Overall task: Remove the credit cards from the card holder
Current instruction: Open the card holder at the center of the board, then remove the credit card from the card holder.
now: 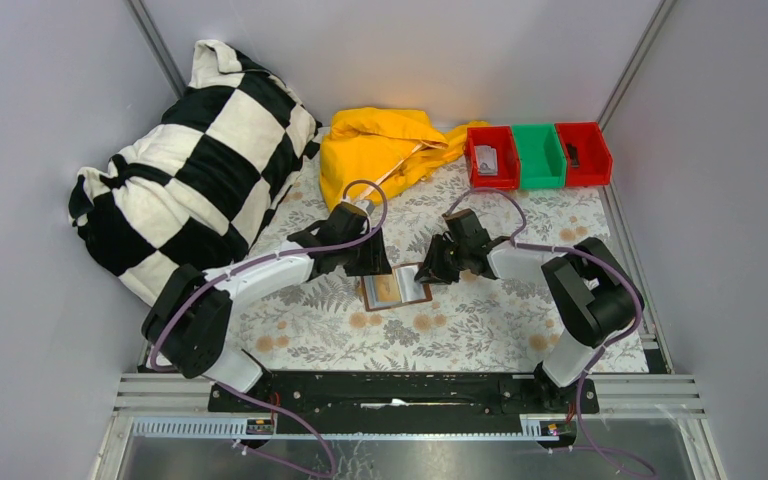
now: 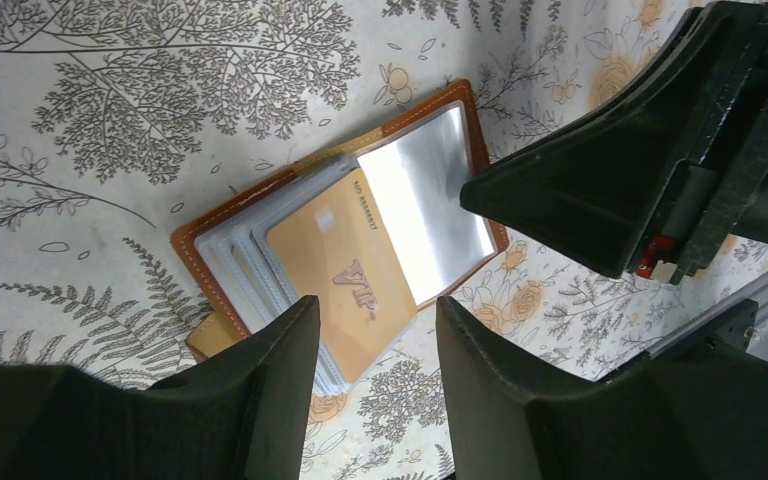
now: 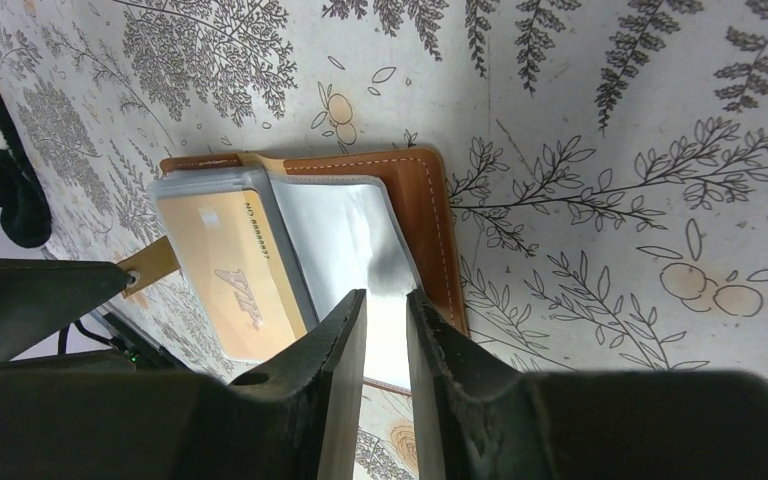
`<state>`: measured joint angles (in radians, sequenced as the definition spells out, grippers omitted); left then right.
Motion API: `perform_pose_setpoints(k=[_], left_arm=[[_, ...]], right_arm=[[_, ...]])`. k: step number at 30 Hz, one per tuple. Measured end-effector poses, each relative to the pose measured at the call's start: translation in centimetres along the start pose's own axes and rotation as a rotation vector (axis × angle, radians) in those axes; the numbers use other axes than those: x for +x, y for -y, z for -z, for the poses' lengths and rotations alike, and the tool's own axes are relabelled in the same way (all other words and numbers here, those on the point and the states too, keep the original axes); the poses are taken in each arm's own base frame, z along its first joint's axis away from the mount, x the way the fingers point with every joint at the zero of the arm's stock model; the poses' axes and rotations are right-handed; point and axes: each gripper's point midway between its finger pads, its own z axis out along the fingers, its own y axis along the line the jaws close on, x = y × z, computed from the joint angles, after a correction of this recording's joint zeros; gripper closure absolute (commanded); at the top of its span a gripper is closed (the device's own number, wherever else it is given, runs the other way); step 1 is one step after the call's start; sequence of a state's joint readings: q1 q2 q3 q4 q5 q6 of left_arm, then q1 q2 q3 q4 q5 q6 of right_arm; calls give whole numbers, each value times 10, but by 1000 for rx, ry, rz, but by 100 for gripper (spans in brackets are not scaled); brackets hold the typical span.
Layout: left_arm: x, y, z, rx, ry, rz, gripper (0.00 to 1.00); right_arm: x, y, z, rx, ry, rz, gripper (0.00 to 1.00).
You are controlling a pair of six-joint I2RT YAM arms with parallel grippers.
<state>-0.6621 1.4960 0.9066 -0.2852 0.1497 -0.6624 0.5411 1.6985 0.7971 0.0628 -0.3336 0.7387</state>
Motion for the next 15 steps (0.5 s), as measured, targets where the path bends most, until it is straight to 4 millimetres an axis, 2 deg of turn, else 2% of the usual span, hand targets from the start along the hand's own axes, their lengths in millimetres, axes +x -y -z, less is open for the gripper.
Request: perform_pose_setpoints(k=[6,15], left_arm=[[-3,3,-5,4,-2,2,54],[10,-15,-19,-37,-27,46,64]], right_arm=[[0,-1,1,-5,0,1,71],[3,-7,13,-4,-14,-1,70]])
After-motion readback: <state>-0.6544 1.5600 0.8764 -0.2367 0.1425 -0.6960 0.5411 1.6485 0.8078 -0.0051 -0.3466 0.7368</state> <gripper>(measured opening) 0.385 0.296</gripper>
